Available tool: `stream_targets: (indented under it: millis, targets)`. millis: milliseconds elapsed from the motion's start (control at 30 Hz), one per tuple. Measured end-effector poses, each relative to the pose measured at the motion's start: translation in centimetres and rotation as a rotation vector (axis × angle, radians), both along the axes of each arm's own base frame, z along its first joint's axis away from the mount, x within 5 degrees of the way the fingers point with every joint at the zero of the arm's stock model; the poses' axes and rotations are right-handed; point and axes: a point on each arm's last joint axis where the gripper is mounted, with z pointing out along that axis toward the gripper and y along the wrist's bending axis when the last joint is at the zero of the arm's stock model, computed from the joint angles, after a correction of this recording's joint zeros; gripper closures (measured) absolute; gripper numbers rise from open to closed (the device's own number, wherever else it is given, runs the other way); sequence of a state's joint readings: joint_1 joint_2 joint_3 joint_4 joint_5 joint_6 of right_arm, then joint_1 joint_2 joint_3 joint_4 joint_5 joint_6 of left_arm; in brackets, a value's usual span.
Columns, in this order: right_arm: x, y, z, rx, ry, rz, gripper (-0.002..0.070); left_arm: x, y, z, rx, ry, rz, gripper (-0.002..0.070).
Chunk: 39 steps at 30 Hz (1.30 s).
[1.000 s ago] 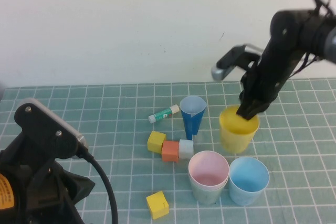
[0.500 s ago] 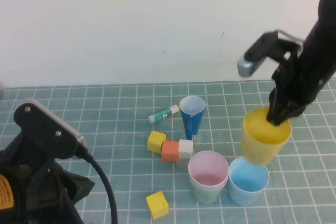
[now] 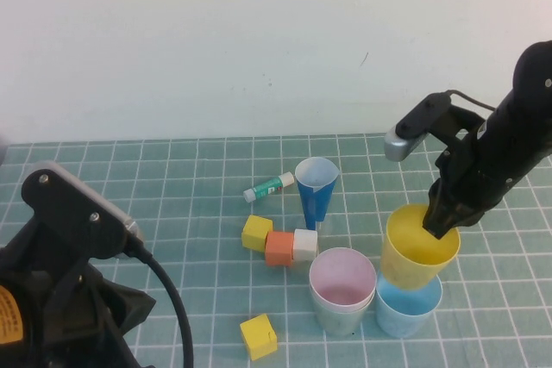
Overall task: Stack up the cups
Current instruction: Place the yellow cup on the blue cup
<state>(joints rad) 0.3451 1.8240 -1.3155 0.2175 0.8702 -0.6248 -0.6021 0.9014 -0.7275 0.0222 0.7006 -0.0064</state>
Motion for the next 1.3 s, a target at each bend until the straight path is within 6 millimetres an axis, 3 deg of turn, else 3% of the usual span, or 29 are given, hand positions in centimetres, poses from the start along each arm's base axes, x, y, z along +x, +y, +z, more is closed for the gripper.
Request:
stream_targets:
  millis: [67,300,433,733,1000,1300]
  targets:
    - [0.01,0.0,0.0,0.0,-0.001,0.0,0.0627,0.0,0.0,0.0,-0.002,0.001,0.002,0.0676]
    - [-0.31,-0.06,-0.1,-0.006,0.034,-0.001,0.0407,0.0,0.0,0.0,-0.006,0.004,0.007,0.0676]
    - [-0.43,-0.09,-0.17,-0.007,0.05,-0.014,0.0372,0.0,0.0,0.0,-0.005,0.003,0.007,0.0676]
    - [-0.43,-0.09,-0.17,-0.006,0.052,-0.021,0.0374,0.01,0.01,0.0,-0.004,0.002,0.007,0.0676]
    - [-0.43,-0.09,-0.17,-0.006,0.052,-0.021,0.0512,0.01,0.02,0.0,-0.012,0.007,0.018,0.0676]
    - [-0.56,-0.11,-0.19,-0.009,0.065,-0.019,0.0534,0.02,0.03,0.0,-0.011,0.007,0.019,0.0676]
